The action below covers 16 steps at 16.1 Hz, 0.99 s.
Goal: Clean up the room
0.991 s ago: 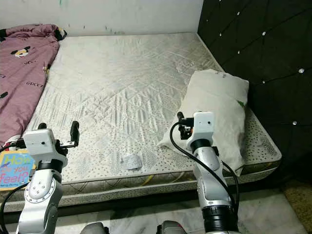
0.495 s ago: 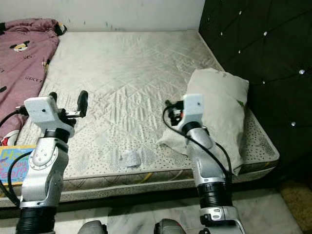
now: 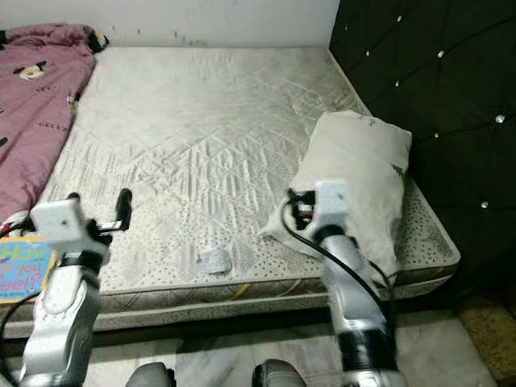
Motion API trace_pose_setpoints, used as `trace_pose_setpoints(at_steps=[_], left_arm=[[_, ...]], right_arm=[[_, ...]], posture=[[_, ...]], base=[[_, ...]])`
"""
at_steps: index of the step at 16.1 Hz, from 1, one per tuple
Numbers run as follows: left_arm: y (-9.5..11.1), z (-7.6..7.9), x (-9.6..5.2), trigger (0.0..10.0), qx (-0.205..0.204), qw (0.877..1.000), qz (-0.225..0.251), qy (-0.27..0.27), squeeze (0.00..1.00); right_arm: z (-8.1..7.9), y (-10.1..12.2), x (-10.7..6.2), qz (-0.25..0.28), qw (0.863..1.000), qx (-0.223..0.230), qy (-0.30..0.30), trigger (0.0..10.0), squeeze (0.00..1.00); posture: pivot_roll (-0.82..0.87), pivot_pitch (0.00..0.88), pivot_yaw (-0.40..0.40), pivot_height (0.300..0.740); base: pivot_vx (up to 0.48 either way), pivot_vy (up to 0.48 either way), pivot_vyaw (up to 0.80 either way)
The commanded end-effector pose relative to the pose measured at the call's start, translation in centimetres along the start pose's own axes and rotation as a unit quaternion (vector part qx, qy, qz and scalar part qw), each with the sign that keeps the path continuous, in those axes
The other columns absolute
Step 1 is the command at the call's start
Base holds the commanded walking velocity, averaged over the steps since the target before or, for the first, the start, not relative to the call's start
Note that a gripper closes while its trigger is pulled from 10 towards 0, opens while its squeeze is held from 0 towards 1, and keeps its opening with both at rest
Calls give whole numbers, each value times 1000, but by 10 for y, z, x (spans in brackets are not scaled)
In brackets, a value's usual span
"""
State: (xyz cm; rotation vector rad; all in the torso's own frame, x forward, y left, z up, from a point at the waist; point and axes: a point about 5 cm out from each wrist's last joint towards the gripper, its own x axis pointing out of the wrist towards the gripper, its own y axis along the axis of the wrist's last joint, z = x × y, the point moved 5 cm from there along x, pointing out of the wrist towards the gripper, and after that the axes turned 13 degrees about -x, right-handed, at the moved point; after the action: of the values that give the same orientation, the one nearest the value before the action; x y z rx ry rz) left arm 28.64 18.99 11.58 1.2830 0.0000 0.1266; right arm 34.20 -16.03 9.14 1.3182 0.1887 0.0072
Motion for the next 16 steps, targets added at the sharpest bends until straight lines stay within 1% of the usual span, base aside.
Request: trace_pose_setpoints(at_steps=[1, 2, 3, 4, 5, 6, 8, 10, 12, 14, 15, 16], left_arm=[[7, 7, -3, 10000, 5, 1000, 14, -19, 0], [6, 6, -7, 10000, 6, 1000, 14, -16, 0], [3, 5, -11, 10000, 3, 1000, 8, -12, 0], [-2, 3, -15, 10000, -2, 1000, 2, -5, 0], [-7, 2, -21, 10000, 4, 1000, -3, -2, 0], [-8, 2, -21, 10000, 4, 1000, -6, -2, 0], [-8, 4, -18, 10000, 3, 1000, -8, -1, 0], [-5, 6, -13, 10000, 5, 1000, -2, -7, 0], [-2, 8, -10, 10000, 7, 1000, 2, -11, 0], [-2, 10, -11, 10000, 7, 1000, 2, -14, 0], [-4, 10, -12, 10000, 4, 1000, -1, -14, 0], [-4, 12, -13, 10000, 3, 1000, -2, -17, 0]], right_arm=[[8, 9, -4, 25, 999, -29, -14, 10000, 0], [4, 13, -8, 49, 998, -25, 2, 10000, 0], [3, 10, -11, 43, 999, -32, 6, 10000, 0], [1, 5, -14, 29, 999, -19, 8, 10000, 0], [-1, 3, -19, 28, 999, -15, 4, 10000, 0], [-1, 2, -20, 26, 1000, -9, 2, 10000, 0], [-2, 4, -19, 30, 1000, 9, -1, 10000, 0], [-3, 9, -16, 42, 999, 5, 3, 10000, 0], [-4, 13, -15, 49, 999, -19, 3, 10000, 0], [-4, 9, -14, 36, 999, -4, -1, 10000, 0], [-4, 8, -14, 36, 999, -5, -1, 10000, 0], [-5, 8, -14, 34, 999, -2, -1, 10000, 0]], posture=[[-18, 73, -39, 740], [-16, 74, -42, 740], [-15, 76, -46, 740], [-18, 75, -49, 740], [-21, 74, -49, 740], [-21, 73, -49, 740], [-22, 72, -47, 740], [-23, 71, -46, 740], [-22, 74, -47, 740], [-17, 76, -49, 740], [-16, 76, -49, 740], [-15, 72, -48, 740]], base=[[0, 0, 0], [0, 0, 0], [0, 0, 0], [0, 0, 0], [0, 0, 0], [0, 0, 0], [0, 0, 0], [0, 0, 0], [0, 0, 797], [0, 0, 794], [0, 0, 744], [0, 0, 0]])
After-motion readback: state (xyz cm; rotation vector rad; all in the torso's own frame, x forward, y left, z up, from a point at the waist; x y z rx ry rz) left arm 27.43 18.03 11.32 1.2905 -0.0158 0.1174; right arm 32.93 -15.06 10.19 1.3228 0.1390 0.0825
